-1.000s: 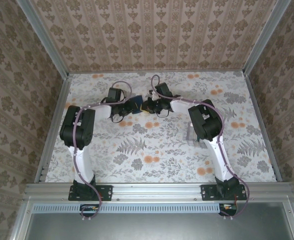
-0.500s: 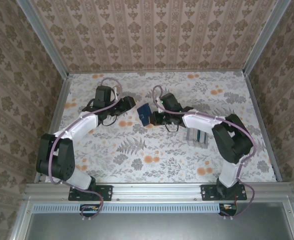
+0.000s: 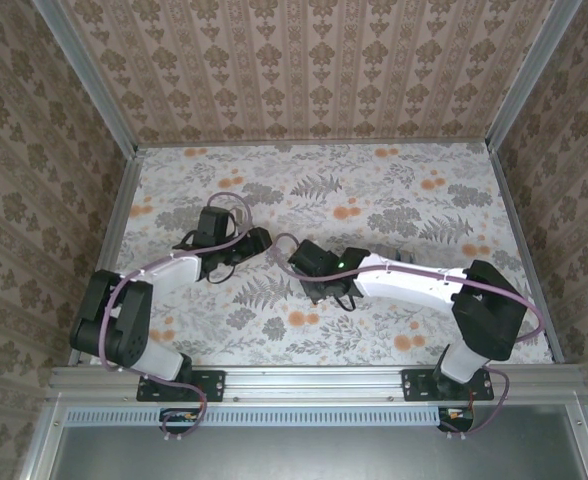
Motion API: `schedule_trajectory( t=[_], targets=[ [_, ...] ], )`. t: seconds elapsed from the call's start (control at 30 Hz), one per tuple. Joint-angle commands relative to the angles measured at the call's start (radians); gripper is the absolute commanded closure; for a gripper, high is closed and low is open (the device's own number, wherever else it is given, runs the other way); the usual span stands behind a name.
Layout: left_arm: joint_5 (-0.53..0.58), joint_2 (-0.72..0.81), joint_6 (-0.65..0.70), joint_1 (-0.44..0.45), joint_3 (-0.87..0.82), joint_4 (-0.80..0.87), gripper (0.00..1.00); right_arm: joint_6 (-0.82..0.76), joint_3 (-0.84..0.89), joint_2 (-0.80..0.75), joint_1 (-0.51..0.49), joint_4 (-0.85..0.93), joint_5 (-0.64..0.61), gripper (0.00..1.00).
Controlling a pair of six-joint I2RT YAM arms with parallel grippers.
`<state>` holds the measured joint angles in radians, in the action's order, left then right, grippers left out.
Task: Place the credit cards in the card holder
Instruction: Place the card holder at the center of the table.
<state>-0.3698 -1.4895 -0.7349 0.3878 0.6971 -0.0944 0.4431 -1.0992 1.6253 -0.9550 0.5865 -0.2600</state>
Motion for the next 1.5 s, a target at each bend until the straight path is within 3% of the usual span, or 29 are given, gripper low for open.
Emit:
schedule_trajectory(
  t=[0.0,0.13,0.3,0.47,0.67,0.77,0.9,1.03,1.23,1.33,1.47],
  targets=[
    [0.000,-0.023,-0.016,0.020,-0.016,-0.122,0.28,0.050,-0.023,0.040,-0.008,0.087,-0.062,0.85],
    [-0.009,-0.057,-0.051,0.042,-0.025,-0.163,0.28,0.068,-0.050,0.091,-0.030,0.079,-0.086,0.81],
    [-0.024,-0.089,-0.079,0.048,-0.015,-0.168,0.29,0.074,-0.060,0.101,-0.036,0.042,-0.077,0.67],
    [-0.018,-0.084,-0.076,0.046,-0.012,-0.153,0.29,0.050,-0.083,0.085,-0.033,0.043,-0.099,0.77],
    [-0.014,-0.079,-0.066,0.047,-0.005,-0.134,0.29,0.099,-0.214,0.123,-0.033,0.253,-0.271,0.78],
    [-0.012,-0.080,-0.064,0.045,-0.002,-0.127,0.28,0.140,-0.244,0.169,-0.039,0.304,-0.300,0.76],
    [-0.016,-0.098,-0.077,0.041,-0.005,-0.134,0.28,0.174,-0.228,0.212,-0.046,0.229,-0.202,0.74],
    [-0.029,-0.113,-0.080,0.033,-0.001,-0.130,0.28,0.144,-0.223,0.225,-0.066,0.160,-0.160,0.64],
    [-0.061,-0.152,-0.091,0.033,0.015,-0.134,0.28,0.110,-0.145,0.122,-0.063,0.041,-0.057,0.54],
    [-0.071,-0.170,-0.096,0.037,0.017,-0.142,0.29,0.122,-0.092,0.053,-0.028,-0.002,-0.001,0.50],
    [-0.090,-0.181,-0.097,0.039,0.054,-0.053,0.31,0.098,-0.009,-0.011,0.073,-0.089,0.176,0.46]
  ],
)
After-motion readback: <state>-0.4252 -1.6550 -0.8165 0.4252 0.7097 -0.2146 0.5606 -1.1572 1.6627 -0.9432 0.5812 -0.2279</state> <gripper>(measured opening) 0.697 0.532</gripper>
